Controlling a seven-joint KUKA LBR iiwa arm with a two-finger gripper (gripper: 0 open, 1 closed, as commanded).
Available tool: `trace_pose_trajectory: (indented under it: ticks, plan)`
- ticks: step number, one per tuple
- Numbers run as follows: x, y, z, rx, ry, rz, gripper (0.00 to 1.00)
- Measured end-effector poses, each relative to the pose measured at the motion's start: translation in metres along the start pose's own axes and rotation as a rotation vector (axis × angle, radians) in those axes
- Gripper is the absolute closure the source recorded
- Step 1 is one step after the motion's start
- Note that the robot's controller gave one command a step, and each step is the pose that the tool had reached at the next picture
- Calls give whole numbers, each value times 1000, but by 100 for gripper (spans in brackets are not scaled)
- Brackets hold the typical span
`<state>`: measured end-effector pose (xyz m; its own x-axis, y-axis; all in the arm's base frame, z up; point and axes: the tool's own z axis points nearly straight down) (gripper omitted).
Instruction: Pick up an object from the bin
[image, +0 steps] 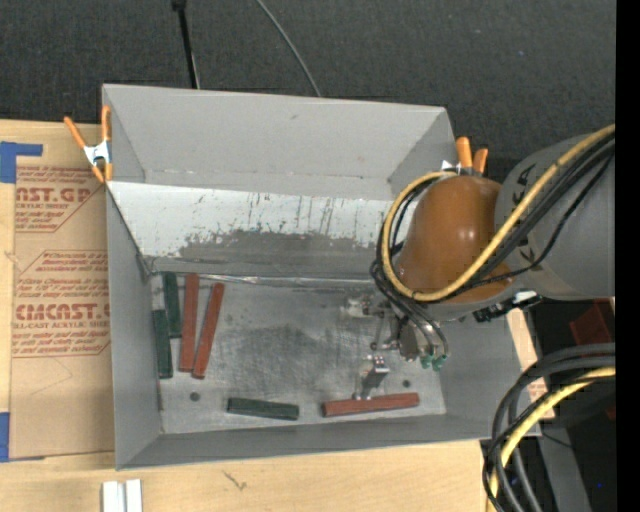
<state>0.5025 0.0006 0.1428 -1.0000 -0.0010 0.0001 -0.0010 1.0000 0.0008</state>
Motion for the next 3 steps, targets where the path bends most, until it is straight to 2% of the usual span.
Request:
trace_pose_trajectory:
  ticks: [1, 2, 3]
  plan:
    - [21, -11, 71, 0, 6, -89, 100]
    - [21, -11, 71, 0, 6, -89, 100]
    - [13, -7, -71, 0, -1, -132, 100]
